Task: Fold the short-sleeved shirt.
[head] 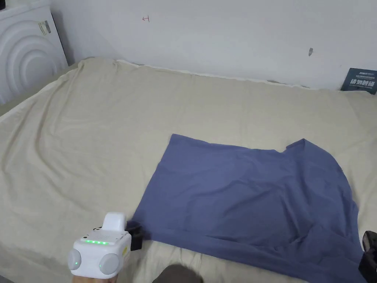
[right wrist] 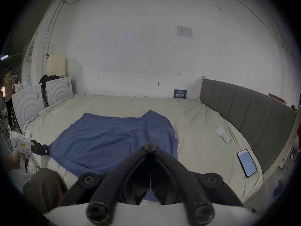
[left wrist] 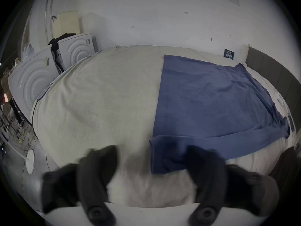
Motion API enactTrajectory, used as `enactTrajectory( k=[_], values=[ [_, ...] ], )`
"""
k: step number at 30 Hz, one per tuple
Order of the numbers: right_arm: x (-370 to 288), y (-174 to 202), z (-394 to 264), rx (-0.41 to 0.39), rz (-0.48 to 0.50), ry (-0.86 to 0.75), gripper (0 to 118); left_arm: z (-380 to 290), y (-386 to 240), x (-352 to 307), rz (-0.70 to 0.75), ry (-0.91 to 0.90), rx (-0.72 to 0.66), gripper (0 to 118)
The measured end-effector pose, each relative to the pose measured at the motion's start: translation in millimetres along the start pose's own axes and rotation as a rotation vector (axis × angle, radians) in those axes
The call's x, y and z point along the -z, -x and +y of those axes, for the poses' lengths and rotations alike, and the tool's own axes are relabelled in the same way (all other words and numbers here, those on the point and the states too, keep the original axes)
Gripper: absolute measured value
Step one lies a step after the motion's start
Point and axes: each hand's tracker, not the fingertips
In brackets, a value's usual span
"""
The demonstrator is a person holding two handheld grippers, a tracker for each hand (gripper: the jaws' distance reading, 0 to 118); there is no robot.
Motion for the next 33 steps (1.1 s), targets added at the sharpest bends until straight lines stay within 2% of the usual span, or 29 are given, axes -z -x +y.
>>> enactTrajectory(
  k=[1,3,4,5,7,10,11,12,13,14,15,17,21,22,24,26,27,29,31,33],
  values=[
    [1,0,-2,-0.001,-0.004,0.008,0,-3,1,1,-0.022,0.004,-0.003,49],
    [2,-2,-5,-0.005,0.000,0.028,0,-5,-3,-1,-0.014,-0.005,0.021,38],
    [3,-3,-7,-0.008,0.000,0.044,0,-4,-3,-4,-0.023,-0.012,0.026,19],
    [5,-3,-9,-0.014,-0.007,0.065,0,-5,-4,-12,-0.027,-0.015,0.024,6],
    [7,-5,-16,-0.026,-0.014,0.078,0,-10,-10,-30,0.013,-0.092,0.024,6],
    [16,-11,-28,-0.031,-0.034,0.127,2,-10,-16,-45,-0.002,-0.114,0.055,6],
    [21,-13,-33,-0.031,-0.045,0.149,14,-11,-17,-48,-0.007,-0.117,0.063,6],
    [27,-17,-40,-0.027,-0.051,0.175,41,-11,-17,-50,-0.009,-0.121,0.064,6],
    [33,-21,-45,-0.014,-0.051,0.223,91,-11,-15,-51,-0.012,-0.126,0.060,6],
    [44,-26,-52,0.009,-0.048,0.306,111,-12,-14,-52,-0.020,-0.133,0.044,6],
    [51,-31,-60,0.030,-0.054,0.362,112,-13,-13,-53,-0.023,-0.135,0.026,6],
    [51,-35,-71,0.044,-0.067,0.326,112,-11,-8,-49,-0.030,-0.129,-0.005,6],
    [61,-44,-90,0.055,-0.136,0.397,112,-8,-8,-48,-0.022,-0.139,0.000,6],
    [62,-46,-94,0.086,-0.141,0.410,112,-8,-9,-49,-0.020,-0.140,0.004,6],
    [65,-56,-104,0.197,-0.074,0.448,112,-7,-11,-50,-0.018,-0.143,0.010,6],
    [66,-60,-111,0.218,-0.060,0.474,108,-7,-11,-49,-0.014,-0.142,0.011,6],
    [65,-61,-113,0.207,-0.068,0.463,92,-8,-11,-49,-0.014,-0.138,0.009,6],
    [64,-60,-117,0.187,-0.091,0.457,6,-10,-10,-47,-0.018,-0.126,-0.009,6],
    [60,-59,-112,0.208,-0.018,0.451,3,-13,-9,-48,-0.019,-0.125,-0.016,6],
    [56,-59,-107,0.163,-0.056,0.417,3,-15,-8,-45,-0.011,-0.126,-0.012,6]
  ],
)
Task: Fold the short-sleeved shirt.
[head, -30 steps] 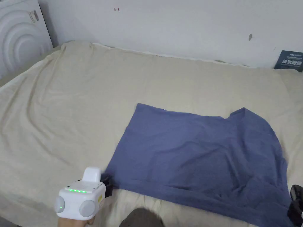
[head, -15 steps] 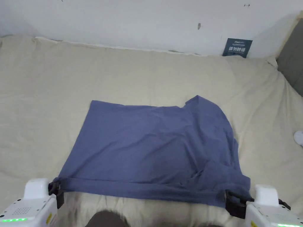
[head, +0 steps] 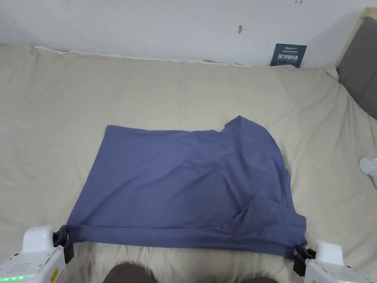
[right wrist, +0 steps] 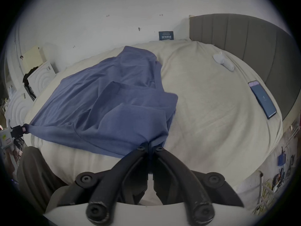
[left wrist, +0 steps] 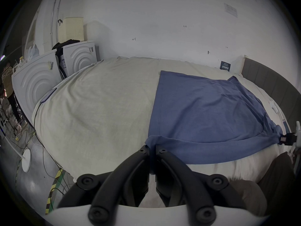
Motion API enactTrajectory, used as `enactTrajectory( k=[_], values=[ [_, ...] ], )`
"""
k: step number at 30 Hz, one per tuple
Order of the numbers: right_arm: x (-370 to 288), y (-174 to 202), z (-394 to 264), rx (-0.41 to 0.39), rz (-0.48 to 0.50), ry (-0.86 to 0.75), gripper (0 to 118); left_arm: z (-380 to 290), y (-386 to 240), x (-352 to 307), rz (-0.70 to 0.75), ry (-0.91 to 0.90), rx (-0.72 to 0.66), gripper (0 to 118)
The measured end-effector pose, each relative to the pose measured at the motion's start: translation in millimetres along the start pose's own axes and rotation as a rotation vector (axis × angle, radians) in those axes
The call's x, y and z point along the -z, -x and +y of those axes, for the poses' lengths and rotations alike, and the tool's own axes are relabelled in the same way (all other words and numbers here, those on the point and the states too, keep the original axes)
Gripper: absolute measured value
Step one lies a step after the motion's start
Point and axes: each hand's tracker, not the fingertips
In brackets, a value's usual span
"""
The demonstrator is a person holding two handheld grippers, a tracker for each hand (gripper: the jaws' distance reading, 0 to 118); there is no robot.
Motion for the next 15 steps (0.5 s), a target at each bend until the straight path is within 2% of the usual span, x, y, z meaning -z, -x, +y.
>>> enactTrajectory(
  k=[4,8,15],
  values=[
    [-16,1,14,0.027,-0.018,-0.109,3,3,-2,-6,0.004,-0.014,-0.031,6],
    [-29,8,44,-0.010,-0.024,-0.207,3,24,-11,-13,0.030,-0.035,-0.043,6],
    [5,15,113,-0.033,-0.012,-0.235,3,91,-22,19,0.006,-0.113,-0.088,6]
  ],
)
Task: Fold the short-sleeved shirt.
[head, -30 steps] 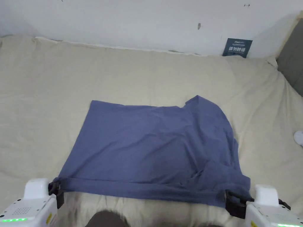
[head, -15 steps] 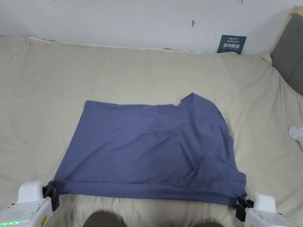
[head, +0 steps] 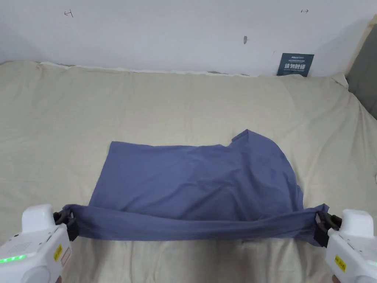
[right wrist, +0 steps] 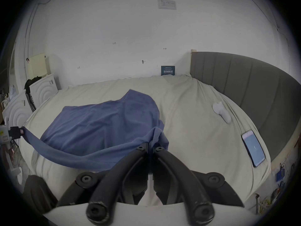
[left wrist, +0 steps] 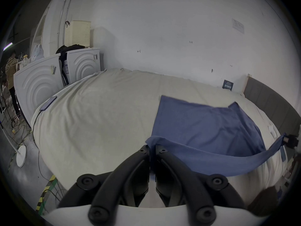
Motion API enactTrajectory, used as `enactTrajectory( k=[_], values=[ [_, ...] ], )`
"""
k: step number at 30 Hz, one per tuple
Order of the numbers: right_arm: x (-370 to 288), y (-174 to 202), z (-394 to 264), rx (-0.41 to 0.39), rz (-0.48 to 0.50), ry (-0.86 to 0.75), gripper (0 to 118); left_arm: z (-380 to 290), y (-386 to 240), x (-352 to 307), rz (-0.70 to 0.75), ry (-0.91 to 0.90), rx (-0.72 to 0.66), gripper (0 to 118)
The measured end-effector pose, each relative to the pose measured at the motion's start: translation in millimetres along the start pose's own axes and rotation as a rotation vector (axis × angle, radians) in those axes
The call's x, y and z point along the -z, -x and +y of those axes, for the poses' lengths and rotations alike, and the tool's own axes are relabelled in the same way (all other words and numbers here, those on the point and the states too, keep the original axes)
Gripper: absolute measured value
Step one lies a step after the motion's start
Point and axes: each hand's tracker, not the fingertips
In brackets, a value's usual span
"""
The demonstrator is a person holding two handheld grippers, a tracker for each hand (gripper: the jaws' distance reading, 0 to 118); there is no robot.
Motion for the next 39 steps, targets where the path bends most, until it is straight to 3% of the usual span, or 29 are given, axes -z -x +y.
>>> enactTrajectory(
  k=[5,9,12,17,18,19,20,21,22,24,26,29,31,35,36,37,38,39],
  values=[
    [71,-12,28,0.001,0.015,0.035,3,45,-22,75,0.007,0.044,-0.037,6],
    [129,-11,34,-0.011,0.038,0.108,3,57,-49,115,0.058,0.082,0.022,6],
    [169,-12,32,0.043,0.074,0.181,3,56,-54,139,0.112,0.149,-0.038,6],
    [188,-11,34,-0.031,0.095,0.165,6,42,-56,166,0.126,0.178,0.006,6],
    [184,-10,33,-0.075,0.123,0.119,16,42,-58,168,0.137,0.189,0.010,6],
    [177,-9,33,-0.135,0.120,0.060,49,39,-58,169,0.134,0.189,0.001,6],
    [170,-6,34,-0.173,0.041,0.025,81,34,-54,164,0.128,0.169,-0.006,6],
    [163,-4,34,-0.174,-0.015,0.001,105,29,-51,160,0.096,0.119,-0.025,9],
    [150,0,32,-0.153,-0.040,-0.042,108,28,-51,155,0.095,0.112,-0.038,36],
    [125,4,30,-0.124,-0.062,-0.126,108,21,-44,141,0.047,0.054,-0.047,113],
    [104,13,26,-0.135,-0.058,-0.146,108,10,-48,105,0.116,-0.116,-0.014,116],
    [72,32,21,-0.231,-0.073,-0.175,108,3,-54,69,0.098,-0.128,0.076,118],
    [50,44,14,-0.232,-0.071,-0.190,108,-6,-56,46,0.101,-0.174,0.100,118],
    [24,70,0,-0.203,-0.014,-0.220,100,-34,-52,4,0.067,-0.264,0.082,109],
    [21,80,-1,-0.209,-0.017,-0.216,82,-36,-50,-1,0.067,-0.263,0.090,90],
    [19,89,-3,-0.221,-0.034,-0.218,29,-43,-52,-11,0.072,-0.263,0.094,45],
    [18,97,-7,-0.228,-0.020,-0.227,0,-45,-48,-13,0.064,-0.265,0.094,11],
    [14,101,-7,-0.208,-0.007,-0.241,0,-45,-43,-14,0.043,-0.258,0.085,1]
  ],
)
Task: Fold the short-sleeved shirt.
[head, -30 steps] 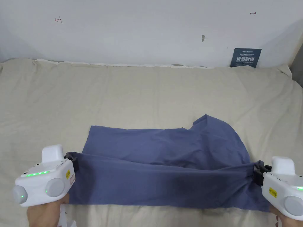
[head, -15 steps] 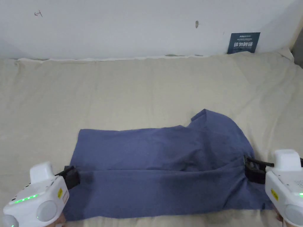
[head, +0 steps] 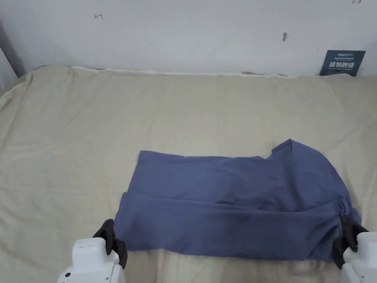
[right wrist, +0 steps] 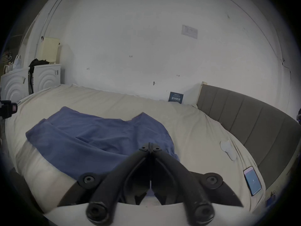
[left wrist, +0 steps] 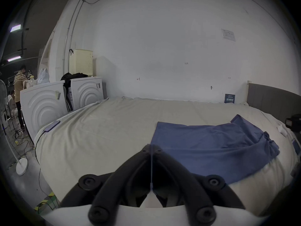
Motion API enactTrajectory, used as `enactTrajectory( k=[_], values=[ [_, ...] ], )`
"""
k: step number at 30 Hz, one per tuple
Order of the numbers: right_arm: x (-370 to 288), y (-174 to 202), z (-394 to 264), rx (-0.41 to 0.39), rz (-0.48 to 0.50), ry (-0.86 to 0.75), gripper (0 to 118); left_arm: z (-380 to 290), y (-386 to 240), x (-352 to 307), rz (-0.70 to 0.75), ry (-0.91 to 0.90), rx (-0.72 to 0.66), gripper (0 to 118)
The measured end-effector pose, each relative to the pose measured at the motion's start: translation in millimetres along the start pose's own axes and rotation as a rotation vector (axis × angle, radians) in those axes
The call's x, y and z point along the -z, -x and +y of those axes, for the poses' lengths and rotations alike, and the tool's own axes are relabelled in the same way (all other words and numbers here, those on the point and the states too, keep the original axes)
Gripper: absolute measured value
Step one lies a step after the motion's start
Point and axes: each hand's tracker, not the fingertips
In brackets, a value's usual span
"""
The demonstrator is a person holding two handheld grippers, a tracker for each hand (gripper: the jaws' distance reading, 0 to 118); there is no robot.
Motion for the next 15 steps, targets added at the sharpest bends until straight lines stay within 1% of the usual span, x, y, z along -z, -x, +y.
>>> enactTrajectory(
  k=[1,2,3,4,5,6,7,8,9,10,11,12,13,14,15],
  values=[
    [-3,4,4,0.045,0.068,0.025,0,-4,7,2,-0.055,0.057,-0.071,0],
    [-7,8,6,0.064,0.078,0.031,0,-7,10,3,-0.094,0.068,-0.076,0],
    [-15,12,9,0.063,0.043,0.018,0,-7,9,2,-0.060,0.065,-0.058,0],
    [-21,15,10,0.073,0.041,0.014,0,-5,10,5,-0.055,0.080,-0.042,0],
    [-25,16,11,0.081,0.044,0.020,0,1,12,10,-0.054,0.076,0.015,0],
    [-31,15,11,0.096,0.044,0.023,0,-1,14,14,-0.035,0.109,0.013,0],
    [-37,14,10,0.113,0.050,0.023,0,-2,17,23,-0.014,0.154,-0.016,0],
    [-40,12,10,0.123,0.052,0.028,0,-7,25,32,-0.018,0.185,-0.086,0],
    [-43,10,9,0.128,0.046,0.033,0,-16,33,38,0.002,0.174,-0.169,0],
    [-45,8,8,0.127,0.043,0.036,0,-16,33,41,0.059,0.194,-0.199,3],
    [-50,6,7,0.123,0.038,0.036,0,-16,36,49,0.064,0.231,-0.215,16],
    [-51,4,6,0.114,0.036,0.043,0,-16,40,60,0.044,0.278,-0.237,43],
    [-50,2,4,0.102,0.033,0.054,0,-21,45,77,0.011,0.336,-0.264,87],
    [-49,0,2,0.097,0.029,0.060,0,-26,48,90,-0.004,0.378,-0.275,113],
    [-50,-2,0,0.100,0.027,0.068,0,-25,44,98,0.030,0.434,-0.243,118]
  ],
)
